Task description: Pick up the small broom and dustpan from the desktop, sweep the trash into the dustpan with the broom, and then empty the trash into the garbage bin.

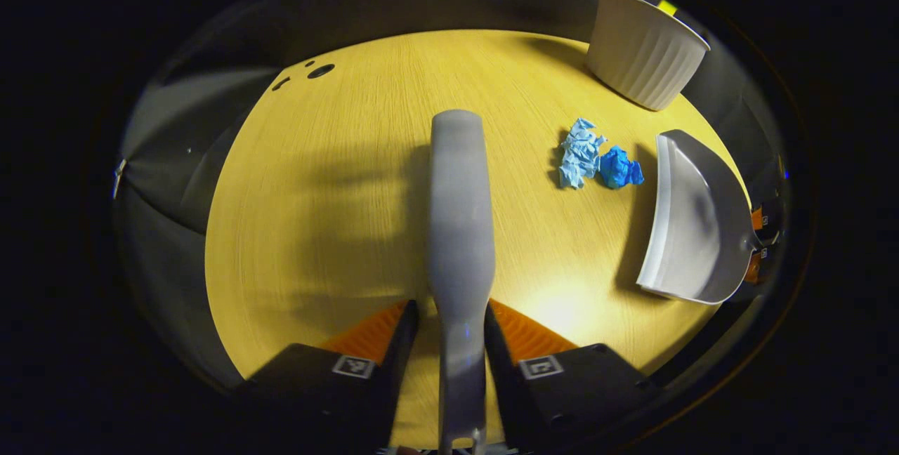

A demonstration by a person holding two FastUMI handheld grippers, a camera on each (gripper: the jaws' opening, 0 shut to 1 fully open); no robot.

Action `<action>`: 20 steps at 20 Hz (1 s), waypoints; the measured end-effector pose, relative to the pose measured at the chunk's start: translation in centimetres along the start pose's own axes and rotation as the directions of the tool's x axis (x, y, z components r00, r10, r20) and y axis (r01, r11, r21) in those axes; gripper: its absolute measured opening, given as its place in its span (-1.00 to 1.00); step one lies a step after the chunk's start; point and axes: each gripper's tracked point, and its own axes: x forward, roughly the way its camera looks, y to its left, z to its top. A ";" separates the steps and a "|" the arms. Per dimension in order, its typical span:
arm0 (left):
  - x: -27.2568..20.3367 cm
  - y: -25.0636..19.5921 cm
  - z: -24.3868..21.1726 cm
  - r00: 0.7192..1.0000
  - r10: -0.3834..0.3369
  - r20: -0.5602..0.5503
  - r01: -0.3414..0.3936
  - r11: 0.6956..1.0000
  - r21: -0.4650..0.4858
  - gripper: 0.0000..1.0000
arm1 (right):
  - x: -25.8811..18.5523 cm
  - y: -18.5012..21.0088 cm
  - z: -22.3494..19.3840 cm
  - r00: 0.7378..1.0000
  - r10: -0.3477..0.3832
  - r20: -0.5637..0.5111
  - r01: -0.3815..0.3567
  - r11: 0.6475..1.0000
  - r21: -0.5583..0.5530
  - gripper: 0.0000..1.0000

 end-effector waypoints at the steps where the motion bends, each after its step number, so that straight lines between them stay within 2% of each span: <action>1: -0.1 -0.1 0.1 1.000 0.002 -0.012 -0.001 1.000 0.016 -0.34 | 0.0 0.0 0.0 1.000 0.005 -0.003 -0.005 1.000 0.001 -0.27; 2: 0.0 0.0 0.5 1.000 0.008 -0.009 -0.008 0.999 0.034 -0.43 | 0.0 0.1 0.0 1.000 0.009 -0.005 -0.009 1.000 0.001 -0.27; 5: 0.1 -0.2 1.5 1.000 0.017 -0.012 -0.016 0.997 0.081 -0.43 | 0.0 0.1 -0.2 0.999 0.030 -0.043 -0.029 0.999 0.022 -0.27; 13: 0.4 -4.6 4.4 0.998 -0.054 -0.022 0.057 0.981 0.185 -0.45 | 0.9 -0.6 0.2 0.993 0.039 -0.112 -0.036 0.999 0.033 -0.27; 16: 0.7 -6.2 4.7 0.995 -0.089 -0.038 0.095 0.971 0.218 -0.40 | 1.0 -0.8 0.3 0.992 0.038 -0.121 -0.036 0.999 0.025 -0.27; 17: 0.6 -6.7 4.8 0.993 -0.105 -0.044 0.113 0.966 0.232 -0.45 | 0.8 -0.7 0.4 0.992 0.036 -0.121 -0.034 0.999 0.019 -0.27; 19: 0.6 -7.7 4.6 0.986 -0.157 -0.057 0.166 0.952 0.258 -0.40 | 1.0 -0.6 1.1 0.993 0.032 -0.110 -0.031 0.999 0.013 -0.27; 20: 1.0 -8.4 4.7 0.980 -0.186 -0.064 0.197 0.942 0.271 -0.45 | 1.0 -0.6 1.4 0.994 0.032 -0.105 -0.032 0.999 0.009 -0.27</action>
